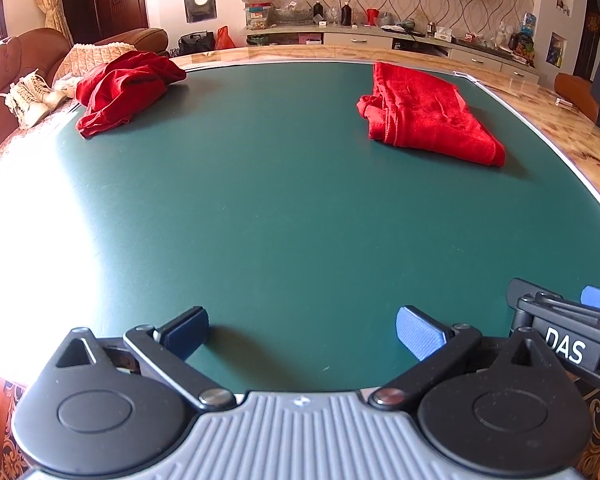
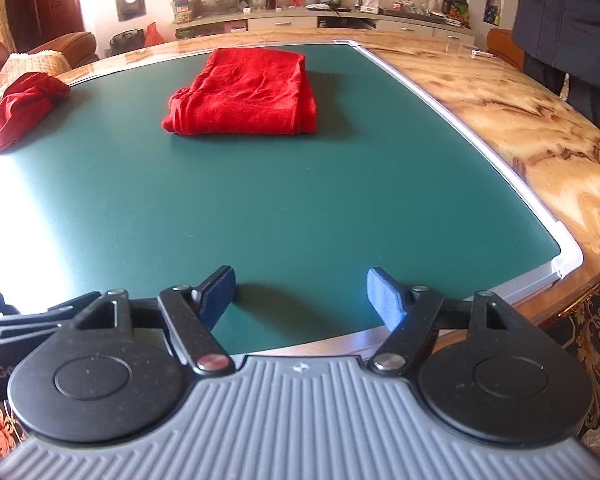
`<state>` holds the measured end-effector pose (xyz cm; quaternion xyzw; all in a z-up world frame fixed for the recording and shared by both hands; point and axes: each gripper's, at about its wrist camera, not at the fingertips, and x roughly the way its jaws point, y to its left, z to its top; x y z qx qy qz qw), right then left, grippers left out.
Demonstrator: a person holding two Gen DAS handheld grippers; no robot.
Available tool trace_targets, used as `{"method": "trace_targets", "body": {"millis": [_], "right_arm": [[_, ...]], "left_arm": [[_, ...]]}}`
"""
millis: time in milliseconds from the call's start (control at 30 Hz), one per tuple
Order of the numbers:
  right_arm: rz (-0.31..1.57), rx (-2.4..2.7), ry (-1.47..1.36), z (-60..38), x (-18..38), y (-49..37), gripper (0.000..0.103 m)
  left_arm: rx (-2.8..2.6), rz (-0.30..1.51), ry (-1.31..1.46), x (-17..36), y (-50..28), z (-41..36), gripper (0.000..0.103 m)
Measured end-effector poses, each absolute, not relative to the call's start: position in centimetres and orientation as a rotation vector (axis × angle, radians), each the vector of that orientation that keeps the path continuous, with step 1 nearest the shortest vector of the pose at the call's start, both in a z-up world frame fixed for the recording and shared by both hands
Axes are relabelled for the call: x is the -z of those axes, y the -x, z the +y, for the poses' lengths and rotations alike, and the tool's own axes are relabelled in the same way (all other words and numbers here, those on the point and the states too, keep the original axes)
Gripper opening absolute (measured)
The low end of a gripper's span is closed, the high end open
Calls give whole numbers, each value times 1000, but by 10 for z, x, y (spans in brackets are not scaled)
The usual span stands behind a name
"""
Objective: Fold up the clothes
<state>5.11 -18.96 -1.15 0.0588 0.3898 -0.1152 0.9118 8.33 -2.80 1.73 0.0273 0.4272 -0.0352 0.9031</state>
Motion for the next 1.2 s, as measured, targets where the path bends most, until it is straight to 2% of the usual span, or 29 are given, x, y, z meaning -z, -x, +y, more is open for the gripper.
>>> {"method": "trace_targets", "body": {"millis": [300, 433, 1200], "right_arm": [[793, 253, -124, -193, 15, -50, 94], [793, 263, -129, -197, 17, -50, 103], [769, 262, -123, -196, 21, -47, 103]], "left_arm": [[74, 865, -54, -16, -81, -28, 103], [71, 859, -50, -16, -80, -28, 103], [66, 848, -47, -15, -79, -28, 103]]}}
